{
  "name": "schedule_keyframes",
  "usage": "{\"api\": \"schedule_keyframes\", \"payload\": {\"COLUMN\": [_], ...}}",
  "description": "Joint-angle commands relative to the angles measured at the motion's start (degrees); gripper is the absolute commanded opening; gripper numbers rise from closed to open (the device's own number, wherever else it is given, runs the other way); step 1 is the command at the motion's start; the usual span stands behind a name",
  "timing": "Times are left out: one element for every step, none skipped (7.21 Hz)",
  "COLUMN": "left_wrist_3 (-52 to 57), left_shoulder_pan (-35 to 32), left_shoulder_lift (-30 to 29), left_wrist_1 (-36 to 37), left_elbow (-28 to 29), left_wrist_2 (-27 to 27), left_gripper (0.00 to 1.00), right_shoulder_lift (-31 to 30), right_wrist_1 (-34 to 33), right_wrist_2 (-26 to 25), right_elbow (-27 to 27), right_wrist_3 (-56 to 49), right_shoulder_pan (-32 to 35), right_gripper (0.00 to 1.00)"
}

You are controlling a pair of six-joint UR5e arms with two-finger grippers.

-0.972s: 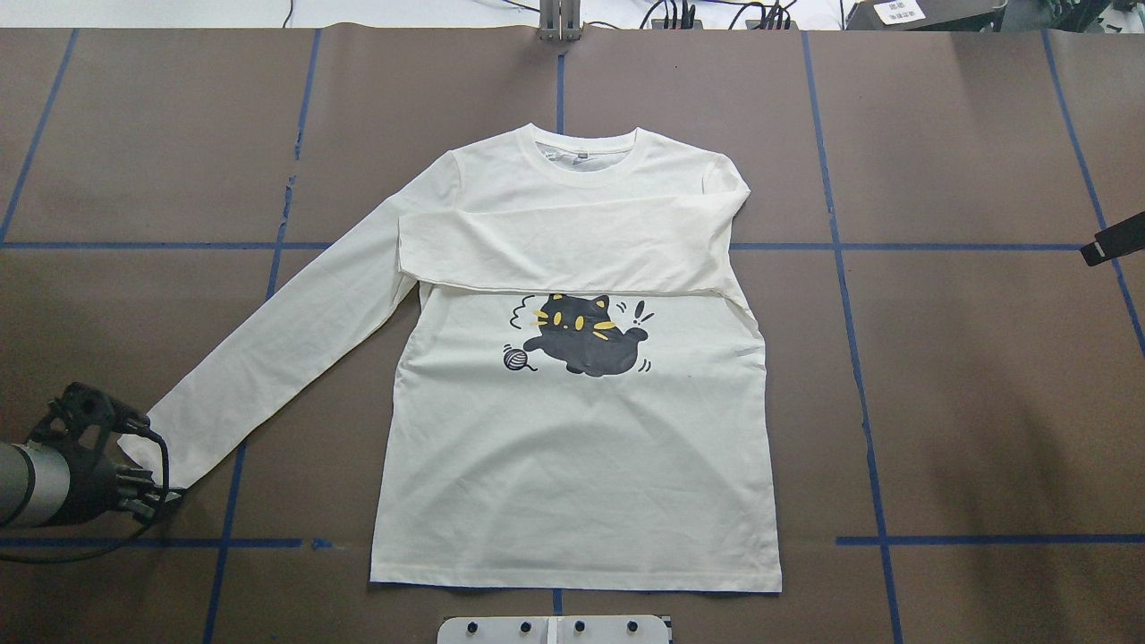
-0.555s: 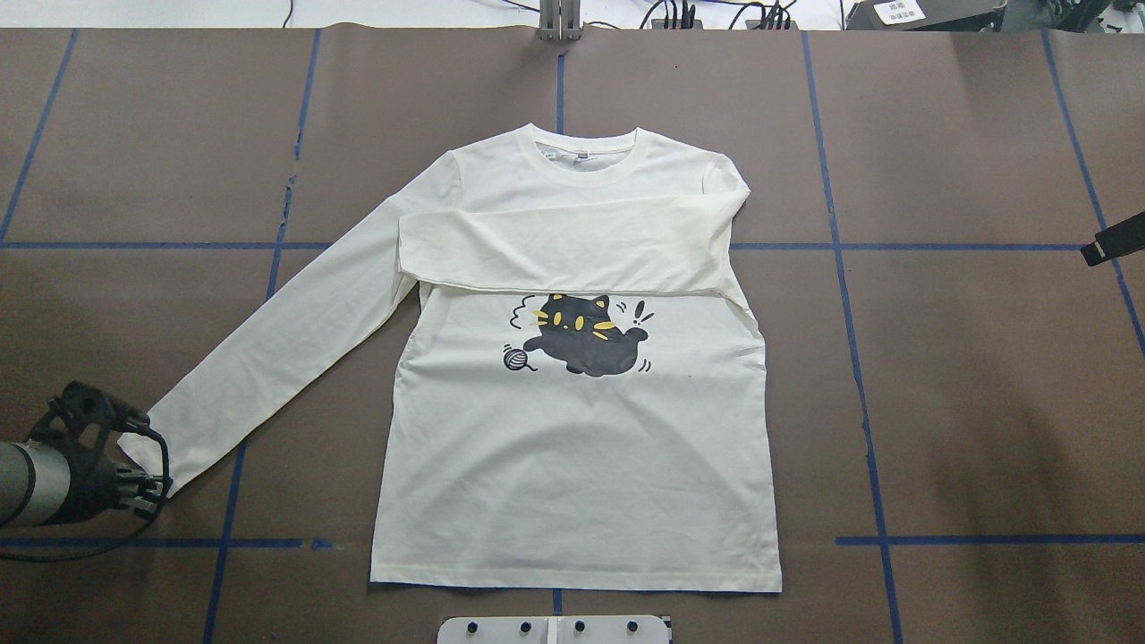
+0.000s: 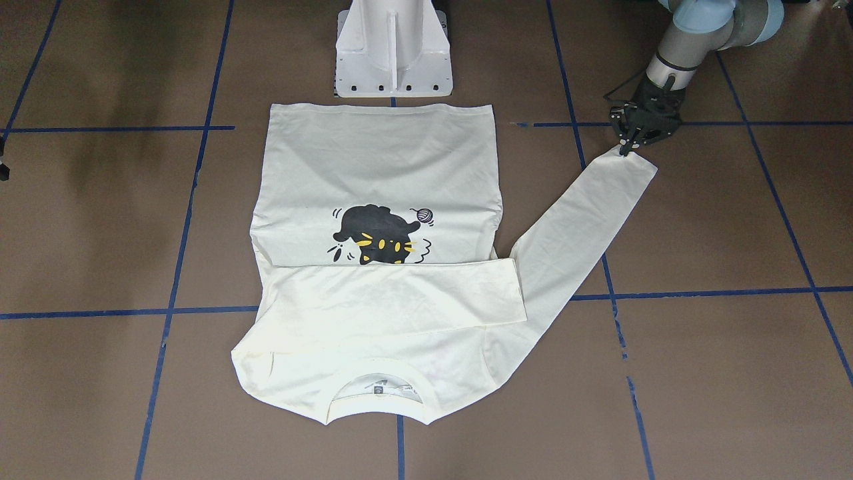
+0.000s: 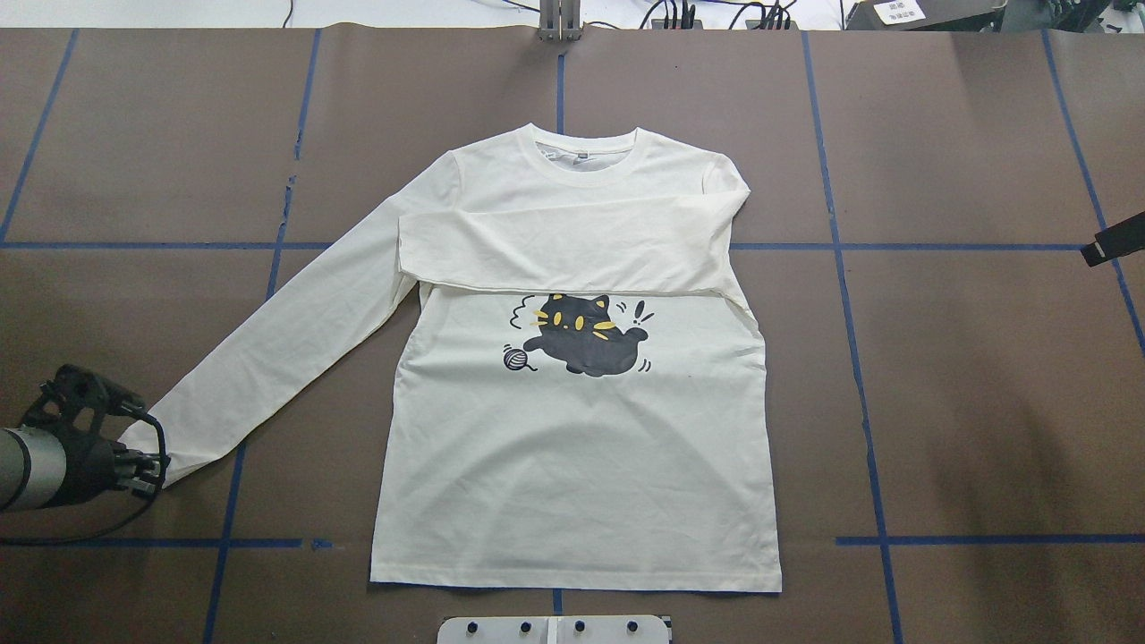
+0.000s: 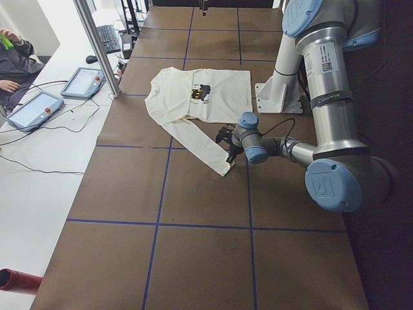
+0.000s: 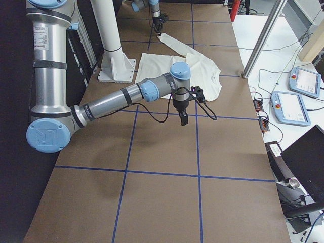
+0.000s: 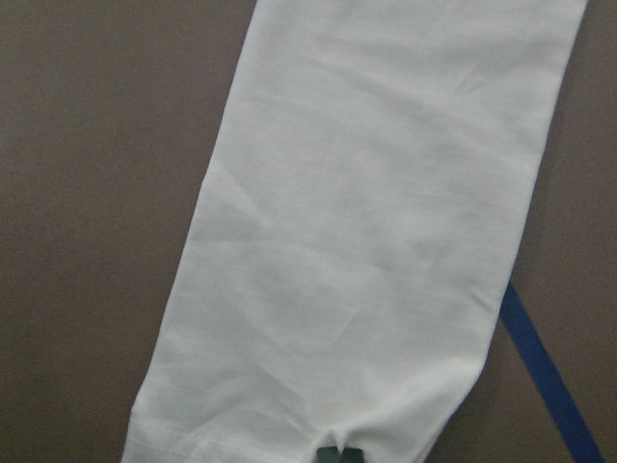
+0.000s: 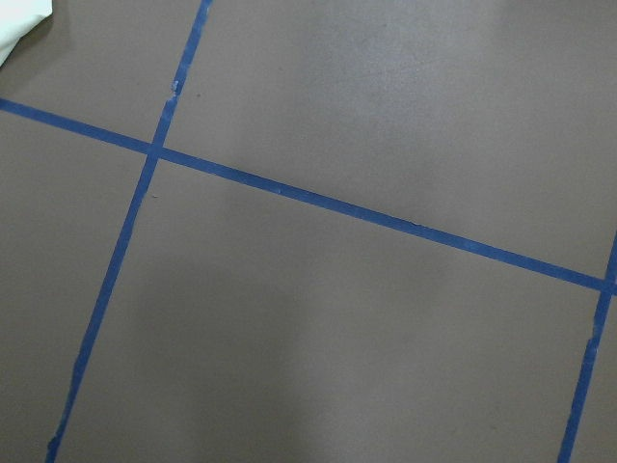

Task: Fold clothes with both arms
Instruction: 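Grasp the cuff of the other sleeve with the left gripper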

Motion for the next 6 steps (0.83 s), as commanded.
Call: {"api": "schedule_keyframes", "payload": {"left_wrist_3": [7.06,9.36,10.51,10.79,10.88,10.70], "left_shoulder_pan": [-6.88,-9.70,-11.99,-14.19,-15.43,-15.62], "left_shoulder_lift": [-5.12,-10.29,-17.13,-25.03,-34.51,-43.74], "left_wrist_1": [5.34,11.04,18.67,27.62,39.02,49.83], "left_elbow": [-0.32,-0.32,-0.32,-0.23,-0.14,0.29], "left_wrist_2": [-0.54,-0.62,-0.97,-2.63,-2.65,-2.65], "left_gripper": [0.00,0.00,0.00,0.00,0.00,0.00], "right_shoulder_lift": [0.00,0.00,0.00,0.00,0.09,0.17], "right_wrist_1": [-0.04,0.05,-0.04,-0.04,-0.04,-0.04], "right_wrist_2": [0.00,0.00,0.00,-0.09,-0.09,-0.09], "right_elbow": [-0.05,0.04,0.04,-0.05,-0.14,-0.23], "right_wrist_3": [0.04,0.04,0.04,0.04,0.04,0.04], "right_shoulder_pan": [0.00,0.00,0.00,0.00,0.00,0.00], "right_gripper": [1.00,1.00,1.00,1.00,1.00,1.00]}}
